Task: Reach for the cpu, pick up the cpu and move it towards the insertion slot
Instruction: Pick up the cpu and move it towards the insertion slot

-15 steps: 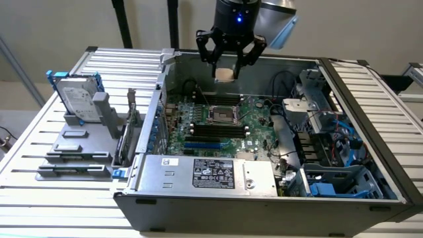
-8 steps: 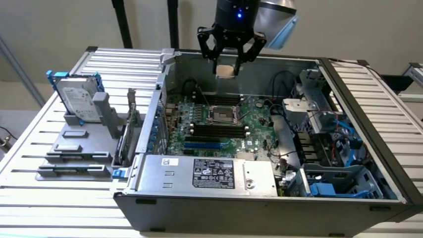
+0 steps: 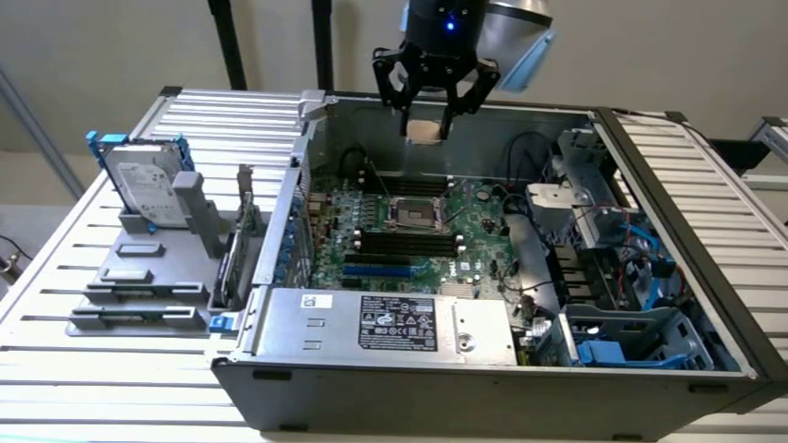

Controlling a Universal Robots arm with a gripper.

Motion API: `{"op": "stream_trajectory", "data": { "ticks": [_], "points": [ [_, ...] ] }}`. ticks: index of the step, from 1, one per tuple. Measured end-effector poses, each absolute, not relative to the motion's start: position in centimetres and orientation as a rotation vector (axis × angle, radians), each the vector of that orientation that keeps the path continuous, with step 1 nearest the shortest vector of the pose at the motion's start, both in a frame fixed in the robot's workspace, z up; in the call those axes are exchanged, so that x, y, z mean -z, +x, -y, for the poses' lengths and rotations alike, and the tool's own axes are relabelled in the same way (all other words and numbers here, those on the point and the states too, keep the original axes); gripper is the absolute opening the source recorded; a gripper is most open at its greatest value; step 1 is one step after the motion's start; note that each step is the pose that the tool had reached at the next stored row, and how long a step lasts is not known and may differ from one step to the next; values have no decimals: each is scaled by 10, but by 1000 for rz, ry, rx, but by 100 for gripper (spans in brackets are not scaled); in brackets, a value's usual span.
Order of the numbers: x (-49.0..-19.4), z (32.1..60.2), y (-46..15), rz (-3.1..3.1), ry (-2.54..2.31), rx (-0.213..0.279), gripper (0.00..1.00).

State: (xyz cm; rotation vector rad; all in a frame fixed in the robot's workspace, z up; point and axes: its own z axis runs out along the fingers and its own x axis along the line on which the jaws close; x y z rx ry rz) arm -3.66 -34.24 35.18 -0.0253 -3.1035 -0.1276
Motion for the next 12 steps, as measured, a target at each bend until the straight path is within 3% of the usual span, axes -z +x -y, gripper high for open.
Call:
{"op": "stream_trajectory", "data": {
  "ticks": [12],
  "points": [
    [-352, 340, -37, 3104, -31, 127, 55]
  ]
}}
